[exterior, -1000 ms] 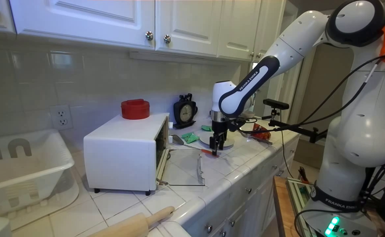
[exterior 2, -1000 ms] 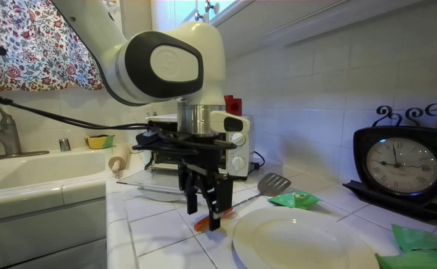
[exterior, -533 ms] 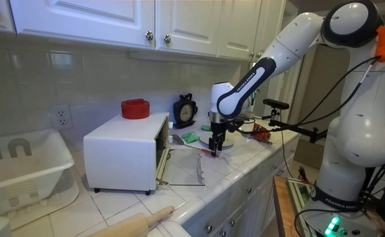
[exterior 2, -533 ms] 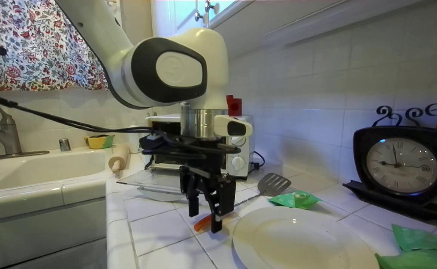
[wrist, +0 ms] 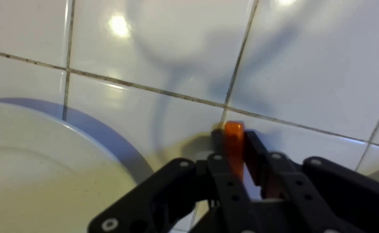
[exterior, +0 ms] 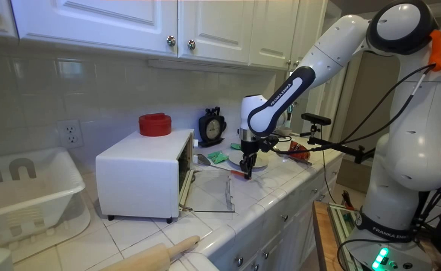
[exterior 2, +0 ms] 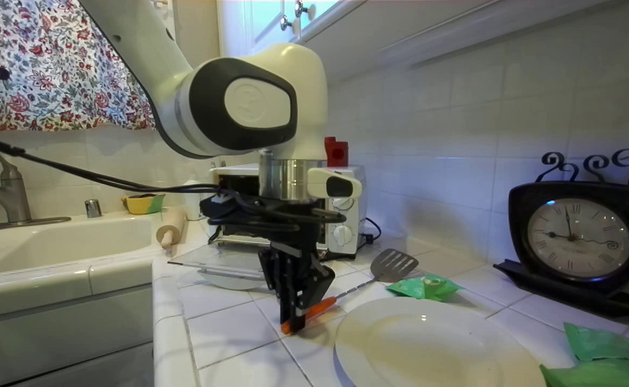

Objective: Use the spatula to take the black item out of the stove

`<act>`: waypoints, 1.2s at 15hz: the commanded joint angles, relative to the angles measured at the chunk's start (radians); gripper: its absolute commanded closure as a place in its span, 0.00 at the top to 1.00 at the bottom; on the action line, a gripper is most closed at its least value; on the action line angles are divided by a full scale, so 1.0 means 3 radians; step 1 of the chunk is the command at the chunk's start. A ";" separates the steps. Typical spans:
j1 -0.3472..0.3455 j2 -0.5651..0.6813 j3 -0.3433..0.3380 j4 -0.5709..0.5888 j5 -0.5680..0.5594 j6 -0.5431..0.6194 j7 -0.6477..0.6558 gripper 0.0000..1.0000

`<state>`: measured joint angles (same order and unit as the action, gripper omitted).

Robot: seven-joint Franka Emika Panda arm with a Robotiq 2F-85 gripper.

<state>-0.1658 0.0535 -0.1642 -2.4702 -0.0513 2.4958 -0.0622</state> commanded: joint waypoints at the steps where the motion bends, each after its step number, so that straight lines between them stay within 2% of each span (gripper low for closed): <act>1: -0.0005 0.0074 0.0012 0.0049 0.0098 0.0040 -0.0123 0.04; 4: -0.0004 0.0076 0.0012 0.0048 0.0096 0.0042 -0.0137 0.33; 6: -0.0005 0.0082 0.0013 0.0049 0.0101 0.0041 -0.0153 0.43; 7: -0.0006 0.0087 0.0014 0.0049 0.0102 0.0044 -0.0158 0.39; 8: -0.0006 0.0093 0.0014 0.0050 0.0102 0.0046 -0.0164 0.30; 9: -0.0007 0.0098 0.0015 0.0052 0.0103 0.0045 -0.0173 0.15; 11: -0.0005 0.0096 0.0018 0.0057 0.0105 0.0041 -0.0186 0.01; 16: 0.0009 -0.0046 0.0008 -0.0003 -0.0046 -0.0050 -0.0050 0.04; 18: 0.0011 -0.0207 -0.0033 -0.0069 -0.0273 -0.0150 0.0247 0.04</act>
<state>-0.1652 0.0585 -0.1616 -2.4678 -0.0615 2.4985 -0.0776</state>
